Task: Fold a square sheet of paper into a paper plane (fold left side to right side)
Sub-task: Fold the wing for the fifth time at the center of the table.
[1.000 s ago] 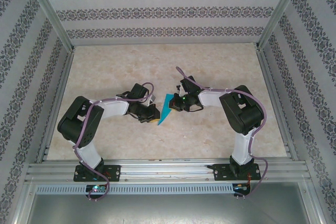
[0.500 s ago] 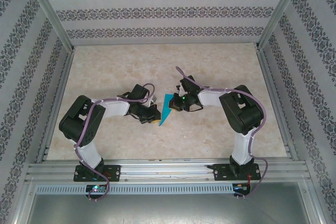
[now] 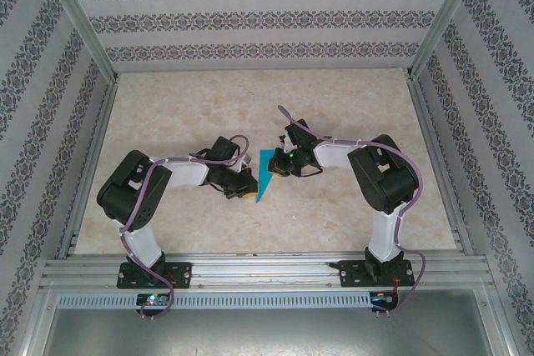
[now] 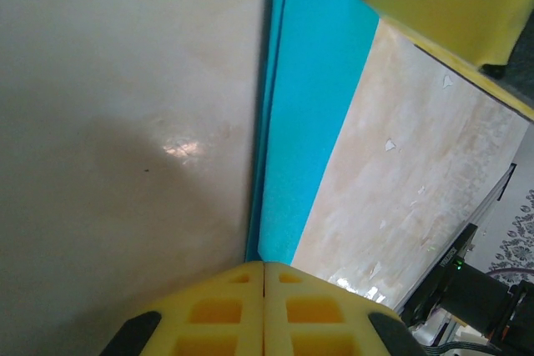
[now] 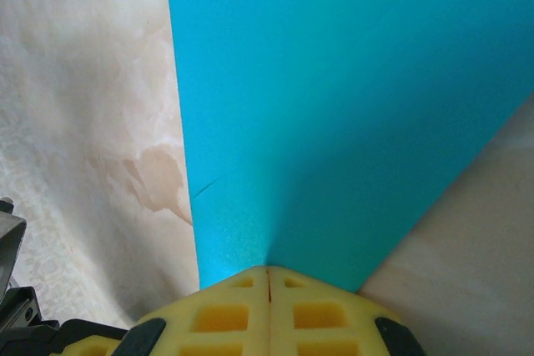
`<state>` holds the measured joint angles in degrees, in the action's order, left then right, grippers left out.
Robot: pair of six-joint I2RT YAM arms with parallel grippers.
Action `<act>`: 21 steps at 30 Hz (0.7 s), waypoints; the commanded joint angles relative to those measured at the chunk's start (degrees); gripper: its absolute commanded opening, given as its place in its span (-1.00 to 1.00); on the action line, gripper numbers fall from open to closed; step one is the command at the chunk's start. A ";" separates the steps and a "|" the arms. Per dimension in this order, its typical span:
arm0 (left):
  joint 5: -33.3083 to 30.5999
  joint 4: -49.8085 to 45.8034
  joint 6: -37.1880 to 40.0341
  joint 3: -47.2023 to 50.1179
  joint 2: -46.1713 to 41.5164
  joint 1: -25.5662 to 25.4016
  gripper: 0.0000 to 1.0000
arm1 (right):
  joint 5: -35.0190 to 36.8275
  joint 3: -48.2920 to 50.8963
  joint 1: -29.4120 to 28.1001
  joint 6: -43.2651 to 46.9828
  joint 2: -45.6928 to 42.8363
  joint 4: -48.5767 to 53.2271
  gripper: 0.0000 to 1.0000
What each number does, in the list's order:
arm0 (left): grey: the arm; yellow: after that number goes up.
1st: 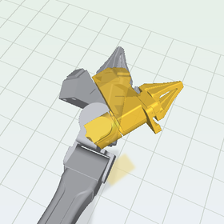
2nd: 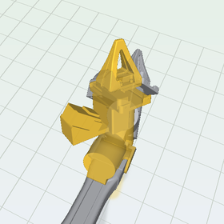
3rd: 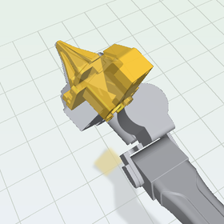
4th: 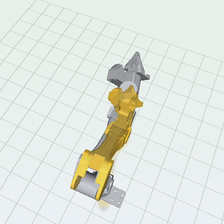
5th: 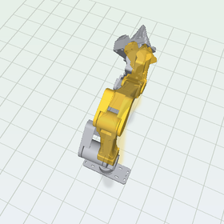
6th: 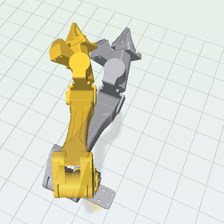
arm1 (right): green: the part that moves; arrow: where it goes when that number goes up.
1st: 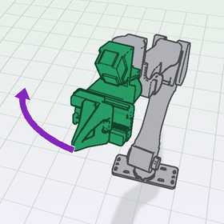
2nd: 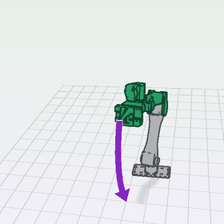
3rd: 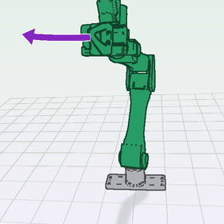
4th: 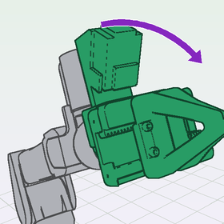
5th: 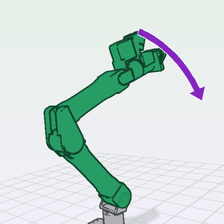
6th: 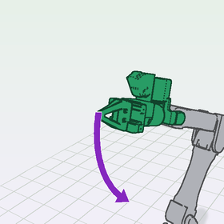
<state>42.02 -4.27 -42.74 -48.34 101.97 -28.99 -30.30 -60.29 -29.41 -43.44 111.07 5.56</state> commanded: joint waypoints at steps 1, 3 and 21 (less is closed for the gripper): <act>0.95 1.73 -0.84 0.52 1.20 -0.93 -0.87 | 5.16 1.59 -1.25 0.99 4.34 8.39 -1.00; 1.13 1.75 -0.85 0.43 1.52 -1.10 -0.87 | 5.30 1.60 -1.26 1.08 4.38 8.59 -1.00; -1.28 0.37 -0.55 0.66 -2.12 -1.81 -0.61 | 6.22 1.24 -1.42 1.47 3.97 9.78 -1.00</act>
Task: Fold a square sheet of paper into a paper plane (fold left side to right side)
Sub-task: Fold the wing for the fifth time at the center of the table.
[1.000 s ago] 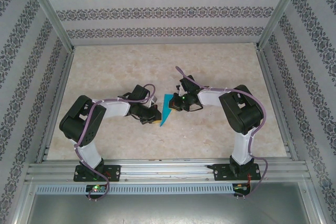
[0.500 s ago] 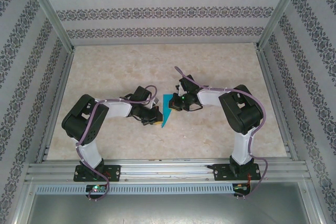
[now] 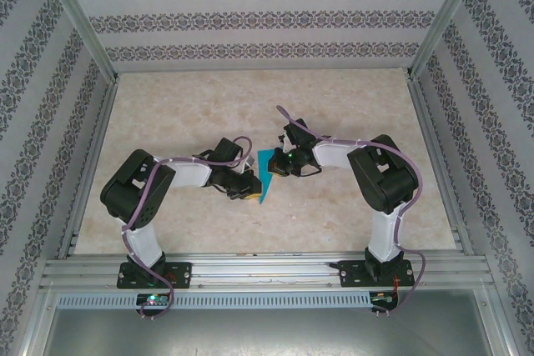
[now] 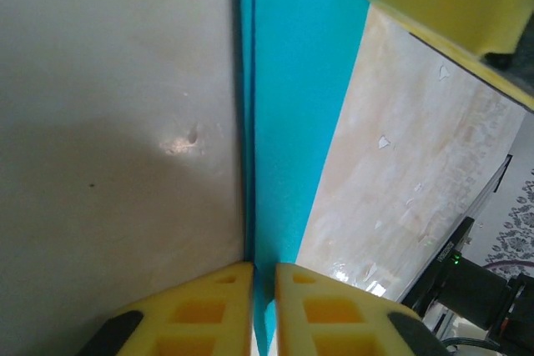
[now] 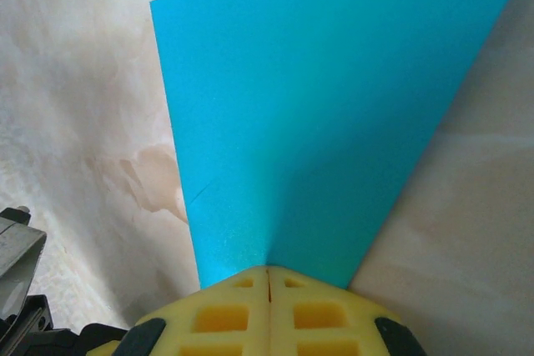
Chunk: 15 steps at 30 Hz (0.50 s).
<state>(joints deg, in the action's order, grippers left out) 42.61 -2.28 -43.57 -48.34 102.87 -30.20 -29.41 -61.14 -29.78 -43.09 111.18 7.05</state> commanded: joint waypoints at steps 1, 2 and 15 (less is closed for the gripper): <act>-2.36 -2.14 0.39 0.78 -3.92 -0.51 -0.54 | 5.33 2.14 -0.99 1.15 3.79 8.40 -1.00; -3.16 -2.93 0.59 0.96 -5.05 -0.24 -0.48 | 5.33 2.15 -0.98 1.17 3.71 8.38 -1.00; -6.60 -7.02 4.07 -2.55 -8.32 3.16 -0.32 | 4.18 2.04 -1.14 1.26 1.42 6.65 -1.00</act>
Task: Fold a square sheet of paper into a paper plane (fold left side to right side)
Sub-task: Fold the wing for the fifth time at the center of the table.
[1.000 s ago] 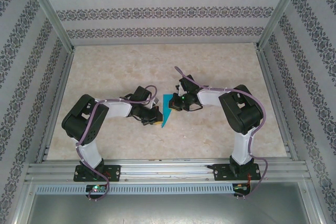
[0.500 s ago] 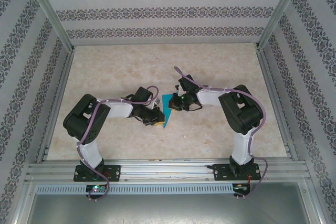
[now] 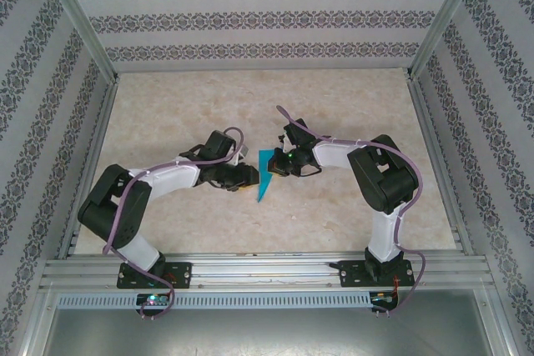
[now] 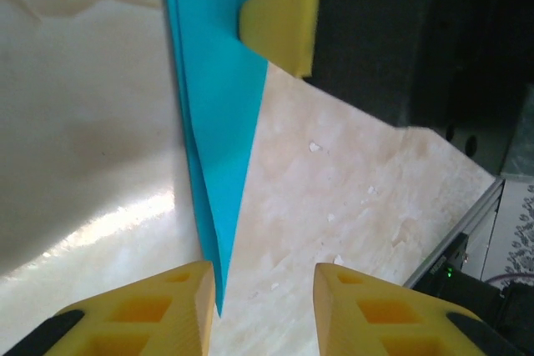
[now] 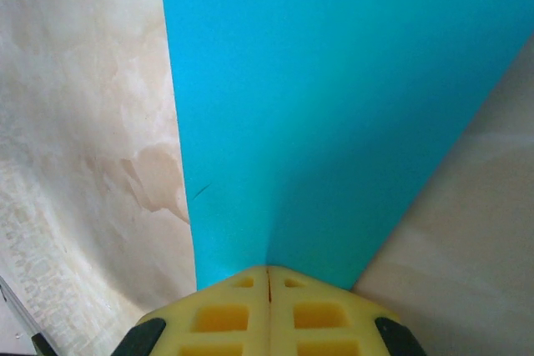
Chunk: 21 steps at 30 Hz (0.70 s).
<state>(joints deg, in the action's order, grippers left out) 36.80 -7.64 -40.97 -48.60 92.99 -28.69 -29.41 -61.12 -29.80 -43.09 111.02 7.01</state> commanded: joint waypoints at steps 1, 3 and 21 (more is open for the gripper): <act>-0.60 -0.88 1.15 -2.60 2.19 2.29 -0.32 | 4.18 2.02 -1.14 1.26 1.52 6.62 -1.00; 0.30 0.58 0.73 -3.72 3.80 3.37 -0.32 | 4.14 2.02 -1.22 1.26 1.47 6.69 -1.00; 6.45 7.10 -2.02 -7.81 15.35 2.23 -0.77 | 3.00 0.98 -1.66 1.43 0.78 6.48 -1.00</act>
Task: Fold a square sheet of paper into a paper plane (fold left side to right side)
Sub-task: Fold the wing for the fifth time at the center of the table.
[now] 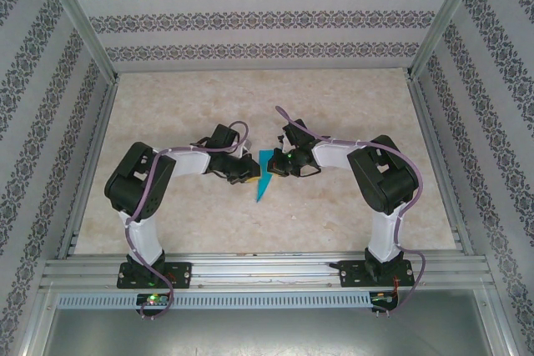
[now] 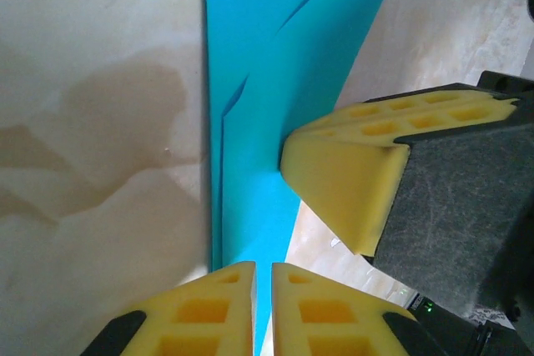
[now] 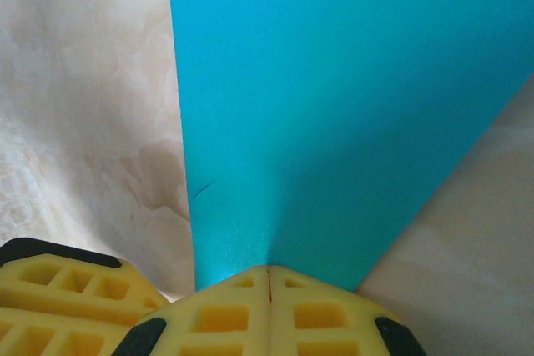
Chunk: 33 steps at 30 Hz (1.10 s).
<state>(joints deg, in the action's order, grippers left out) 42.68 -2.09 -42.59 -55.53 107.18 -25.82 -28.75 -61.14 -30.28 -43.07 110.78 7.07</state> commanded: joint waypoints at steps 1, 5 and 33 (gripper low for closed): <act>0.36 1.23 -0.18 -0.71 1.36 -0.67 -0.79 | 2.09 0.83 -1.18 1.41 0.76 6.18 -1.00; -1.12 -0.30 0.88 0.44 2.04 -0.72 -0.83 | 0.98 -0.75 -1.00 1.90 -1.35 5.89 -1.00; -5.05 -3.29 4.08 3.86 2.96 -1.07 -0.91 | -2.36 -9.78 0.23 4.05 6.04 3.86 -1.00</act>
<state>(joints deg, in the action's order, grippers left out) 41.76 -0.97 -40.45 -54.46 108.71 -26.02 -30.11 -69.38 -29.87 -40.25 115.63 10.11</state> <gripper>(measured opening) 0.051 0.043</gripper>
